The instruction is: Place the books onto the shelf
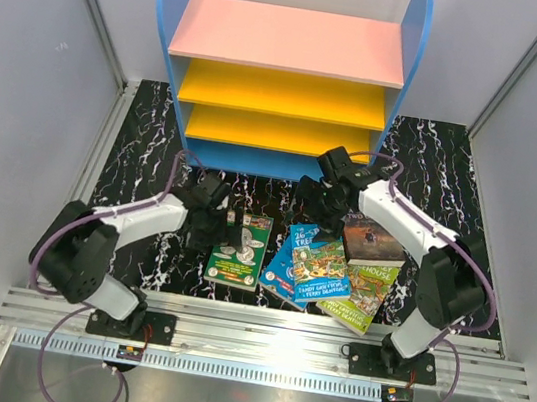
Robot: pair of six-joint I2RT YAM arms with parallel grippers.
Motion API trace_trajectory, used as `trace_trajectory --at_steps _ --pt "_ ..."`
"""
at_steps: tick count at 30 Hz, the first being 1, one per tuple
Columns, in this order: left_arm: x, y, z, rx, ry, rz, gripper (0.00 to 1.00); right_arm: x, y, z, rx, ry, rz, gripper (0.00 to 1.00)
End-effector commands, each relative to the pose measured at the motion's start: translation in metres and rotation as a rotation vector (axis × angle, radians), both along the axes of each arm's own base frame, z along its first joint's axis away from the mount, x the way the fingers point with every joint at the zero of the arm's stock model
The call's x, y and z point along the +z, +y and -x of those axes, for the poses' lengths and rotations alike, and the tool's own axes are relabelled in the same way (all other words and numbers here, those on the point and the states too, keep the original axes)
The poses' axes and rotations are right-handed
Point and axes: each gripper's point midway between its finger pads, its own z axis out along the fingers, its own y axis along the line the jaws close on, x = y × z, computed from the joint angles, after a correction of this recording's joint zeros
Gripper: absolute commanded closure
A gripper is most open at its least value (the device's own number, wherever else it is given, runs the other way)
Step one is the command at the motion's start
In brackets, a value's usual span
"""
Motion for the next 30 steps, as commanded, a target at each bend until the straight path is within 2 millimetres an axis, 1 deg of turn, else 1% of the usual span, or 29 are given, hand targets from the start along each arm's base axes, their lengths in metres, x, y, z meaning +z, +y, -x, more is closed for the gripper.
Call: trace_trajectory --at_steps 1,2,5,6,7,8,9,10,11,13,14,15,16,17,19,20,21,22,23,25,26,27,29,30 --pt "-0.012 -0.011 -0.018 -0.081 -0.053 -0.051 0.01 0.013 0.031 -0.019 -0.025 -0.032 -0.148 0.00" --pt "-0.019 -0.018 -0.015 -0.119 -0.029 -0.076 0.01 0.007 0.031 -0.017 -0.028 -0.021 -0.147 0.00" --pt "-0.033 -0.024 -0.010 -0.149 0.007 -0.139 0.01 0.004 0.032 -0.017 -0.024 -0.020 -0.151 0.00" --pt "-0.049 -0.026 0.000 -0.179 0.047 -0.182 0.01 0.002 0.032 -0.017 -0.019 -0.016 -0.148 0.00" --pt "-0.055 -0.027 0.003 -0.190 0.064 -0.205 0.04 0.001 0.032 -0.017 -0.018 -0.015 -0.147 0.00" --pt "-0.062 -0.024 0.009 -0.193 0.091 -0.240 0.10 0.000 0.032 -0.016 -0.018 -0.012 -0.144 0.00" --pt "-0.068 -0.024 0.011 -0.208 0.098 -0.279 0.25 -0.001 0.033 -0.016 -0.016 -0.010 -0.149 0.00" --pt "-0.079 -0.018 0.017 -0.213 0.132 -0.318 0.37 -0.002 0.033 -0.014 -0.011 -0.003 -0.157 0.00" --pt "-0.084 -0.011 0.019 -0.206 0.143 -0.357 0.64 -0.004 0.033 -0.012 -0.016 0.007 -0.160 0.00" --pt "-0.094 -0.003 0.022 -0.201 0.167 -0.402 0.95 -0.010 0.031 -0.006 -0.018 0.023 -0.160 0.00" --pt "-0.096 0.001 0.024 -0.193 0.174 -0.425 1.00 -0.008 0.030 -0.004 -0.015 0.019 -0.164 0.00" --pt "-0.099 0.003 0.025 -0.192 0.175 -0.431 1.00 -0.008 0.029 -0.003 -0.015 0.017 -0.166 0.00" --pt "-0.102 0.005 0.028 -0.194 0.186 -0.434 1.00 -0.013 0.026 0.002 -0.016 0.028 -0.158 0.00" --pt "-0.101 0.003 0.028 -0.189 0.181 -0.426 1.00 -0.010 0.024 0.004 -0.014 0.019 -0.160 0.00" --pt "-0.095 0.003 0.026 -0.178 0.160 -0.423 1.00 -0.012 0.020 0.012 -0.005 0.022 -0.153 0.00" --pt "-0.079 -0.002 0.020 -0.158 0.114 -0.392 1.00 -0.012 0.018 0.013 -0.006 0.019 -0.152 0.00" --pt "-0.070 -0.004 0.016 -0.147 0.086 -0.378 1.00 -0.007 0.017 0.015 -0.005 0.004 -0.163 0.00" --pt "-0.060 -0.008 0.012 -0.140 0.063 -0.356 1.00 -0.010 0.015 0.018 -0.005 0.008 -0.160 0.00" --pt "-0.038 -0.014 0.007 -0.124 0.015 -0.308 1.00 -0.004 0.014 0.019 -0.006 -0.009 -0.173 0.00" --pt "-0.015 -0.025 0.005 -0.116 -0.016 -0.237 1.00 -0.001 0.013 0.022 -0.005 -0.016 -0.183 0.00" --pt "-0.002 -0.028 0.004 -0.097 -0.026 -0.208 1.00 0.004 0.013 0.023 0.000 -0.029 -0.191 0.00" --pt "0.018 -0.036 0.003 -0.094 -0.056 -0.143 1.00 0.006 0.012 0.024 -0.001 -0.033 -0.194 0.00" --pt "0.043 -0.045 0.000 -0.069 -0.088 -0.073 1.00 0.017 0.010 0.025 0.007 -0.057 -0.201 0.00" --pt "0.065 -0.050 -0.002 -0.061 -0.131 -0.022 1.00 0.020 0.008 0.025 0.003 -0.069 -0.198 0.00"
